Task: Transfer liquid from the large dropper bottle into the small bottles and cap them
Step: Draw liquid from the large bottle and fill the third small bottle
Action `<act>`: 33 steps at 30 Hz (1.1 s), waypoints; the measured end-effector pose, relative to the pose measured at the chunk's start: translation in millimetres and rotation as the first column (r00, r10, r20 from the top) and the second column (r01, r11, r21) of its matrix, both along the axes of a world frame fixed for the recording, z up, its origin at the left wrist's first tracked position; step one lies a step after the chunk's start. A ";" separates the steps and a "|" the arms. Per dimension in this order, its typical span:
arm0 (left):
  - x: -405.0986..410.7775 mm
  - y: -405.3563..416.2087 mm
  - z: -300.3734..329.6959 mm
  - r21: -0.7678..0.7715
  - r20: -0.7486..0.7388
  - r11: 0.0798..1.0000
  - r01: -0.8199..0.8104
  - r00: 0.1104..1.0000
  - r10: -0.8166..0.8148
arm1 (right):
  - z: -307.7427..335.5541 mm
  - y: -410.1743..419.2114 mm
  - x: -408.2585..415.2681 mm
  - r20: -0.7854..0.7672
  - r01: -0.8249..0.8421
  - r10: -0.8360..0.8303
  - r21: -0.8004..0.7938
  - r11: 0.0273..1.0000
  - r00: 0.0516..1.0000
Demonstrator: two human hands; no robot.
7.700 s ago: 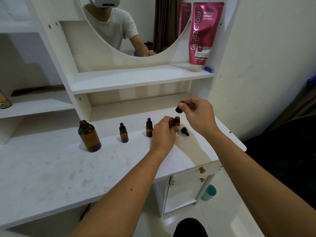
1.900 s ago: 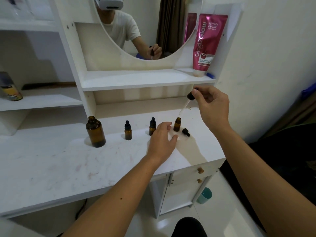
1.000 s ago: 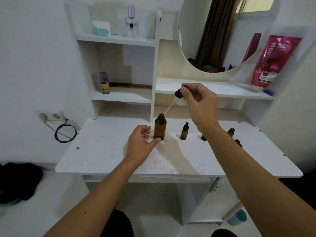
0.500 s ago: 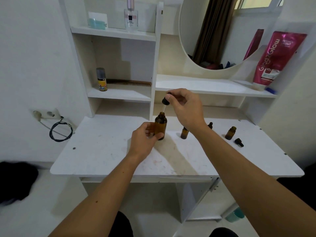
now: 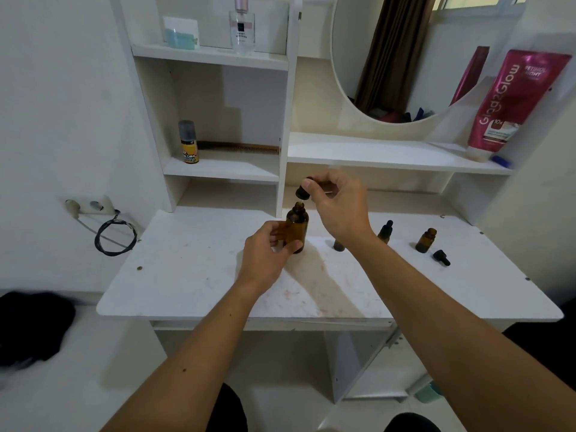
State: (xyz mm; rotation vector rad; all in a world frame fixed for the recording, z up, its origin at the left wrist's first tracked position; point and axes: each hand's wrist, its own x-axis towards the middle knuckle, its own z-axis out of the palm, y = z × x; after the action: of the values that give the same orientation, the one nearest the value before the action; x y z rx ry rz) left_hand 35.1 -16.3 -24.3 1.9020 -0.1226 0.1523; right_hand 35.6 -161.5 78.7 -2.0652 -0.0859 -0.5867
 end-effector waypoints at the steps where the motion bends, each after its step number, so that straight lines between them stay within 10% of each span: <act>1: -0.6 0.0 0.6 0.001 -0.002 1.000 0.001 1.000 -0.001 | 0.6 0.5 -1.0 0.008 -0.007 0.007 0.009 1.000 1.000; 22: -24.3 -10.3 -3.3 0.053 0.074 0.977 -0.207 0.976 0.203 | 32.8 -63.8 -39.2 0.220 0.035 -0.078 0.189 0.981 0.972; 33: -51.3 -81.0 -8.2 0.000 0.091 0.999 -0.042 0.995 0.042 | 12.1 -139.2 -74.6 0.173 0.146 -0.194 0.255 0.956 0.966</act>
State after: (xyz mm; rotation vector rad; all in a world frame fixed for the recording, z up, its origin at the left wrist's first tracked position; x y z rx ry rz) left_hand -16.2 -97.3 -32.5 1.9012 -0.1439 0.2674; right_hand -39.0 -300.7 90.8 -1.7852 0.0482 -0.8649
